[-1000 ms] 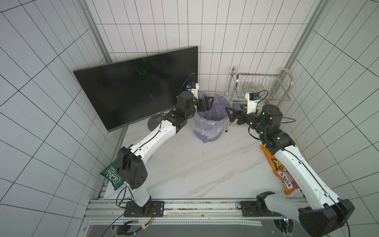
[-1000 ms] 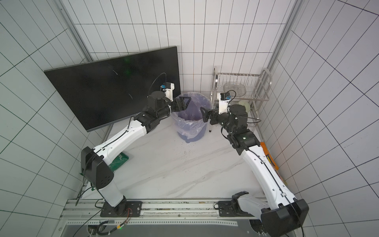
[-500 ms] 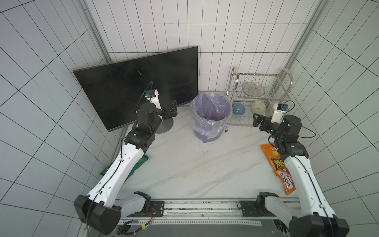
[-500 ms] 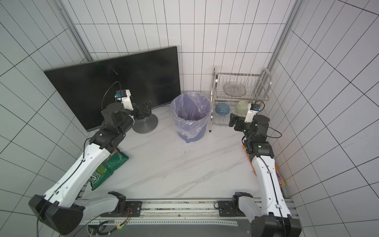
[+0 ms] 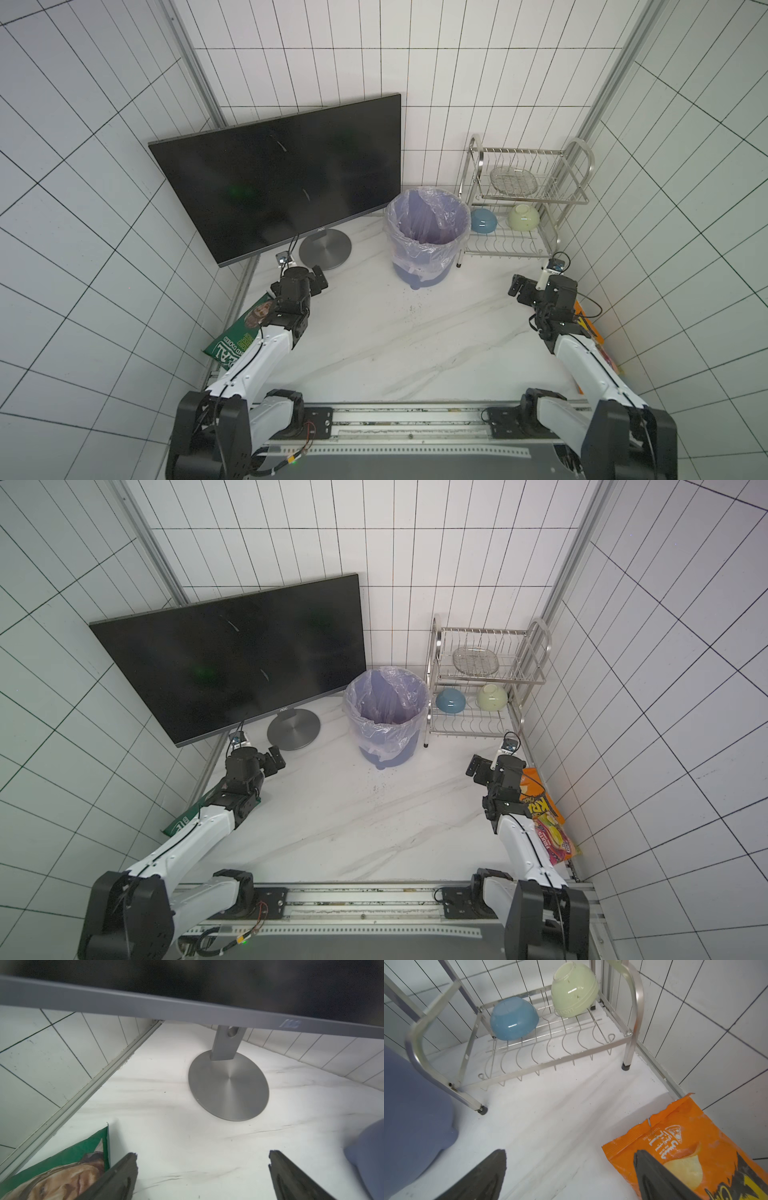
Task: Remove the sticky note from the monitor
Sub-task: Reset both arms
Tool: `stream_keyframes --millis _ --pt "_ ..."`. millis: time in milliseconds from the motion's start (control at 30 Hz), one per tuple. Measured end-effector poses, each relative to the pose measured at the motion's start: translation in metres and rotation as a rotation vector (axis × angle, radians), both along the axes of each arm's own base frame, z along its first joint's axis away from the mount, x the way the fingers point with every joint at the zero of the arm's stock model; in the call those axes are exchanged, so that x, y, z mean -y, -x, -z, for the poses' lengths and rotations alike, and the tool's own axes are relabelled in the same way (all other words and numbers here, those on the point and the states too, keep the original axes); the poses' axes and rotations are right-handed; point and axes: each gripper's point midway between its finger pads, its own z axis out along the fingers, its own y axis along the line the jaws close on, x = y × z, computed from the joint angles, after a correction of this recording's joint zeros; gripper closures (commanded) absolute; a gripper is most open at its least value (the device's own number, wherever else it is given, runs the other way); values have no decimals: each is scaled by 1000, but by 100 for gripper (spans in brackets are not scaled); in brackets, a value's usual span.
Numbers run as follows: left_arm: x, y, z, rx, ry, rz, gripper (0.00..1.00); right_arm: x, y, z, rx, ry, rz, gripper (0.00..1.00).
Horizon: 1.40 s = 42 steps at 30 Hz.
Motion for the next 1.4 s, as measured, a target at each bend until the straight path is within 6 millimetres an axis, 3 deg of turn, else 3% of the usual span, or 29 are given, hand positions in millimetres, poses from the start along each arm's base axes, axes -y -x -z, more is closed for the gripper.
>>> stream_keyframes --millis 133,267,400,733,1033,1400 --pt "-6 -19 10 11 -36 11 2 1 -6 29 -12 37 -15 1" --pt "-10 -30 31 -25 -84 18 2 0 -23 34 37 57 -42 1" --pt "-10 -35 29 -3 -107 27 2 -4 -34 41 62 64 -71 1" --pt "-13 -40 16 59 -115 22 2 -10 -41 33 113 71 -110 1" --pt "-13 -34 22 72 -116 26 2 -9 -42 30 128 73 -110 1" --pt "-30 -32 23 99 -131 -34 2 -10 -45 39 120 72 -112 1"
